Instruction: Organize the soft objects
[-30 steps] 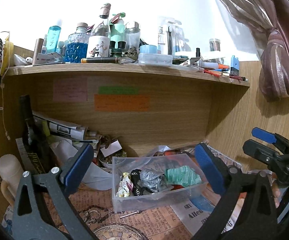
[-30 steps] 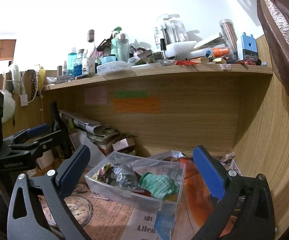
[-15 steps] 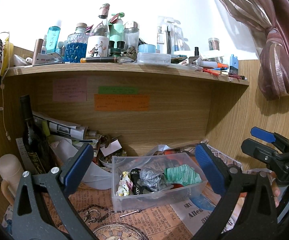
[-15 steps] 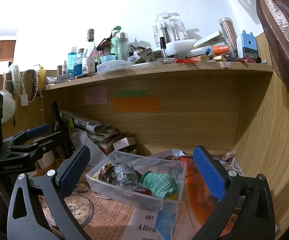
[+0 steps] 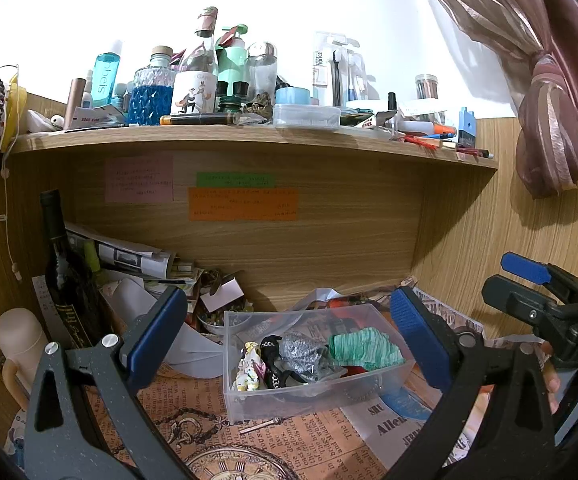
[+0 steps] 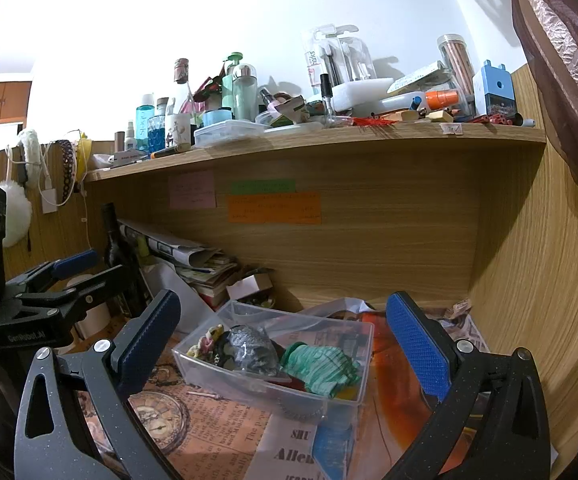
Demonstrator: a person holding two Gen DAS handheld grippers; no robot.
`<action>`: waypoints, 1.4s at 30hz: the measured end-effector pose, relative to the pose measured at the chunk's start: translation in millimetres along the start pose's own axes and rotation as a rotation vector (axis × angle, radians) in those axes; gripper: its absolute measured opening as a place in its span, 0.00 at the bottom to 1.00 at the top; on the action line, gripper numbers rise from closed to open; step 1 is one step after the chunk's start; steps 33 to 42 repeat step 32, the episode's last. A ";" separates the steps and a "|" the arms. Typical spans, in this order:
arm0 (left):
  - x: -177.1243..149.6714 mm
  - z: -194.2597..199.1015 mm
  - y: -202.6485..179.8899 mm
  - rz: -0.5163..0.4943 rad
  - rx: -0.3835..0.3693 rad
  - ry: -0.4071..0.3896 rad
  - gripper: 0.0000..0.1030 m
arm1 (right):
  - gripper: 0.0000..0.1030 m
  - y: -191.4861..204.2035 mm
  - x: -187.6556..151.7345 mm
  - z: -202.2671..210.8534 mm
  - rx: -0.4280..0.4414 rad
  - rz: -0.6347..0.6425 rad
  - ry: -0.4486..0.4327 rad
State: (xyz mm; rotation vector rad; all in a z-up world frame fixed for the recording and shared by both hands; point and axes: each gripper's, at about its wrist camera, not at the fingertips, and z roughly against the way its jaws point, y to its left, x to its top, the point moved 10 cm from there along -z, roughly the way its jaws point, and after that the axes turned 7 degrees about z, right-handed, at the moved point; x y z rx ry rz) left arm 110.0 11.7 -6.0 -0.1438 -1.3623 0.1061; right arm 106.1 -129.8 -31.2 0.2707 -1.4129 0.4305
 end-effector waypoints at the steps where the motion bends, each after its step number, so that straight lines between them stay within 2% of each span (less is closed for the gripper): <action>1: -0.2 0.2 -0.3 0.000 0.000 0.000 1.00 | 1.00 0.1 0.0 0.0 0.000 0.000 0.001; 42: -5.9 -8.6 0.3 -0.001 -0.037 0.035 1.00 | 1.00 3.4 -5.5 -9.6 0.002 -0.005 0.023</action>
